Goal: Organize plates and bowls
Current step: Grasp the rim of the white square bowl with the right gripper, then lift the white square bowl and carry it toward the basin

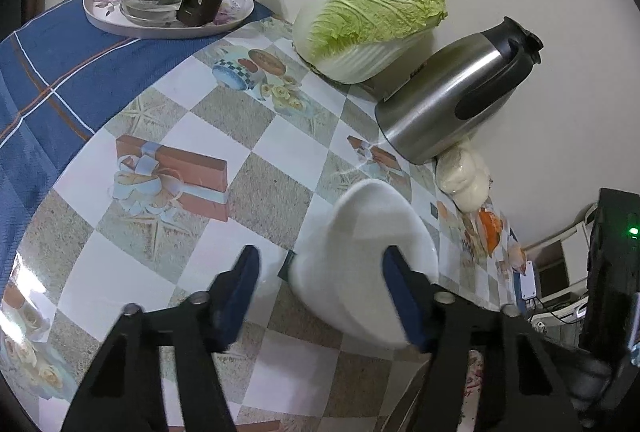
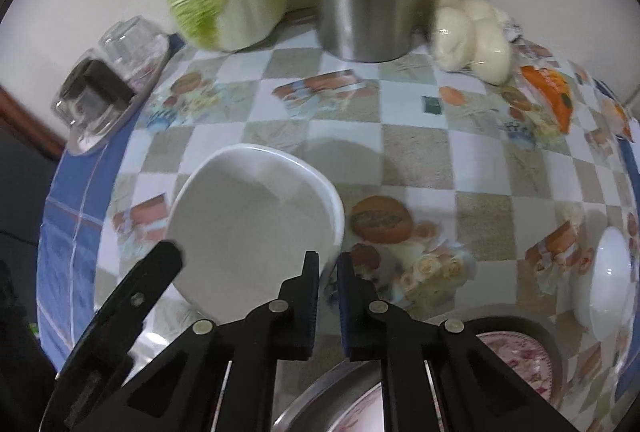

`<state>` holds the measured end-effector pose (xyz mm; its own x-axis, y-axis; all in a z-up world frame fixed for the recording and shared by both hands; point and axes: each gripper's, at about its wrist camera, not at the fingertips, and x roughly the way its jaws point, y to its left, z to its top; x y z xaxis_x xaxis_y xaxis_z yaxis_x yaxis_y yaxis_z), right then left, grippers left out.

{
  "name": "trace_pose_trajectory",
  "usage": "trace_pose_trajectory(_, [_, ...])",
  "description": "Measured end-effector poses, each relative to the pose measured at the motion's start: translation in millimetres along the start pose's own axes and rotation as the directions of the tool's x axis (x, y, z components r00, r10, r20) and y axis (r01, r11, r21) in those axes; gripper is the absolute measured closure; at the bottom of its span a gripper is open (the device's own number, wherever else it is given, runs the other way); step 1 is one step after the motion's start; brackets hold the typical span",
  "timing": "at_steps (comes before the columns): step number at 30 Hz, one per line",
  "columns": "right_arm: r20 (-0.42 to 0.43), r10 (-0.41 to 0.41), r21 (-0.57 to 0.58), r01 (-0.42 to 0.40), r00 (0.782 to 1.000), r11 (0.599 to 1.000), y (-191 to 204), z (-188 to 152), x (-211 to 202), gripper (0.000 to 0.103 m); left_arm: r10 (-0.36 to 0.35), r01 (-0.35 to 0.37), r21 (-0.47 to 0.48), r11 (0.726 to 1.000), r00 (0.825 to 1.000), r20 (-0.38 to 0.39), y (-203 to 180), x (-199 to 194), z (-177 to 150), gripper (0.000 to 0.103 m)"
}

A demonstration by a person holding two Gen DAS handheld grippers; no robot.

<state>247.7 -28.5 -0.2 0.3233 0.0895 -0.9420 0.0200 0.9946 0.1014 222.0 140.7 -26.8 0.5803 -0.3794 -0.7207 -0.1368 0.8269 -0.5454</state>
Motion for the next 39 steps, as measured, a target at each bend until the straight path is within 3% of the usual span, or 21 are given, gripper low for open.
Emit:
trace_pose_trajectory(5, [-0.016,0.019,-0.093,-0.020,1.000,0.995,22.9,-11.8,-1.8,0.093,0.041,-0.041,-0.006,0.999,0.999,-0.019,8.7,2.0,-1.4,0.063])
trace_pose_trajectory(9, [-0.022,0.031,-0.112,-0.033,0.999,0.993,30.9,-18.0,-3.2,0.093,0.079,-0.080,-0.007,0.997,0.997,-0.021,19.1,0.0,-2.7,0.073])
trace_pose_trajectory(11, [-0.029,0.041,-0.118,-0.045,0.999,0.992,33.3,-21.3,-4.2,0.093,0.111,-0.111,-0.003,0.994,0.993,-0.027,24.3,-0.5,-3.9,0.084])
trace_pose_trajectory(13, [-0.033,0.051,-0.122,-0.054,0.998,0.991,35.1,-24.2,-5.0,0.093,0.130,-0.130,-0.002,0.992,0.991,-0.036,30.0,-0.7,-5.5,0.088])
trace_pose_trajectory(34, [-0.074,0.064,-0.094,-0.070,0.995,0.993,60.8,-54.9,11.9,0.089,0.140,-0.143,-0.053,0.988,0.989,-0.056,57.5,-29.1,-27.7,0.089])
trace_pose_trajectory(39, [-0.088,0.085,-0.098,-0.093,0.993,0.991,62.1,-67.7,7.3,0.089,0.146,-0.150,-0.103,0.983,0.988,-0.051,66.4,-44.2,-43.7,0.089])
